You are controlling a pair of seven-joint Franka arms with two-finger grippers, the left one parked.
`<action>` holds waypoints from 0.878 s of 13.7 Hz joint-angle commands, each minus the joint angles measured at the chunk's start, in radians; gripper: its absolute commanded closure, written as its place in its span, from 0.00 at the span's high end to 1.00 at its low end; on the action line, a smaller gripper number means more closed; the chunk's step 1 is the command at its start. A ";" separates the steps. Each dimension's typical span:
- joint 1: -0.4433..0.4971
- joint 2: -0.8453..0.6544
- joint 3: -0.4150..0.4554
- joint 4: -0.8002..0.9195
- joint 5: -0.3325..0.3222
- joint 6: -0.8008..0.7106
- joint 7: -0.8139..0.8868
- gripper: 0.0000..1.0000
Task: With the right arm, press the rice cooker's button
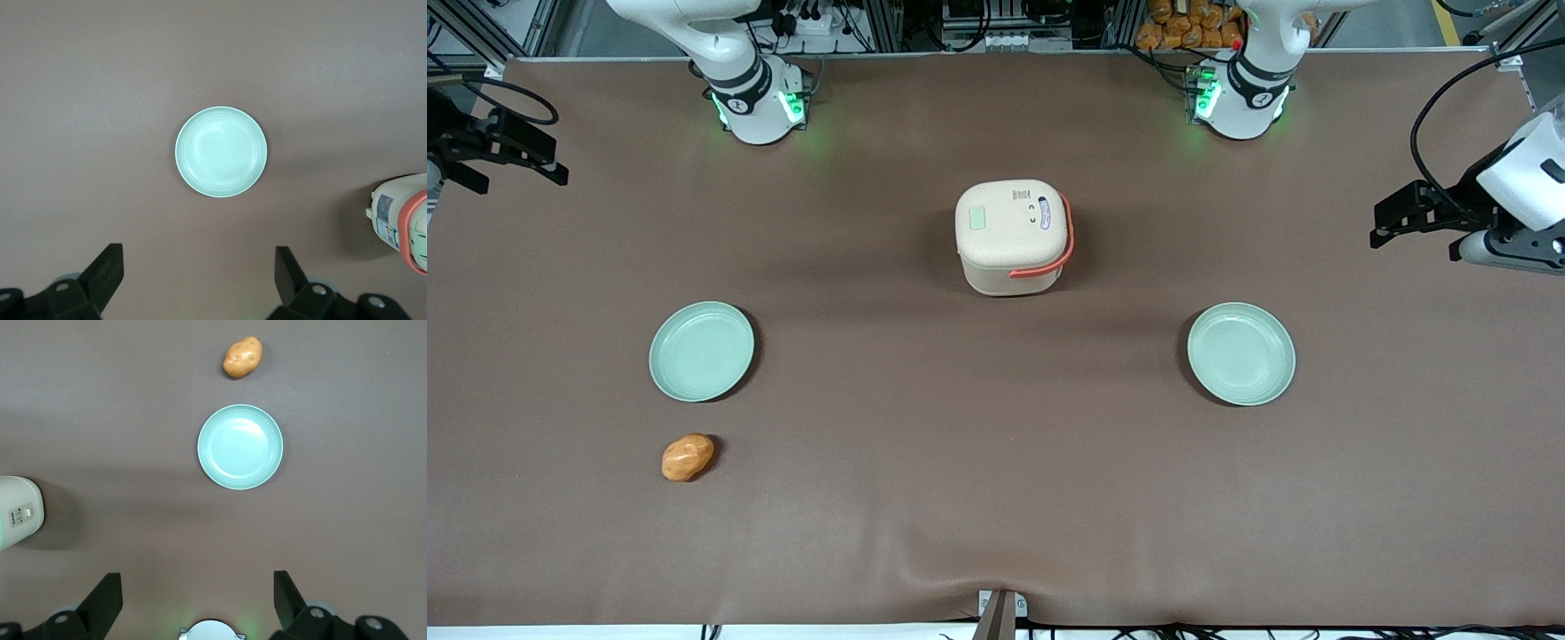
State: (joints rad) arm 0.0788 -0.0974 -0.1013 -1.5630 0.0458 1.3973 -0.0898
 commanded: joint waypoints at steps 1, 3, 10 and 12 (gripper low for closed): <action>0.019 -0.021 -0.006 -0.014 -0.003 0.005 0.019 1.00; 0.022 -0.015 -0.009 -0.012 0.006 0.006 0.025 1.00; 0.036 0.013 0.021 -0.020 0.094 0.037 0.011 0.85; 0.044 0.025 0.098 -0.019 0.094 0.078 0.028 0.69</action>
State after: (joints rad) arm 0.1117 -0.0815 -0.0644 -1.5790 0.1249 1.4432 -0.0823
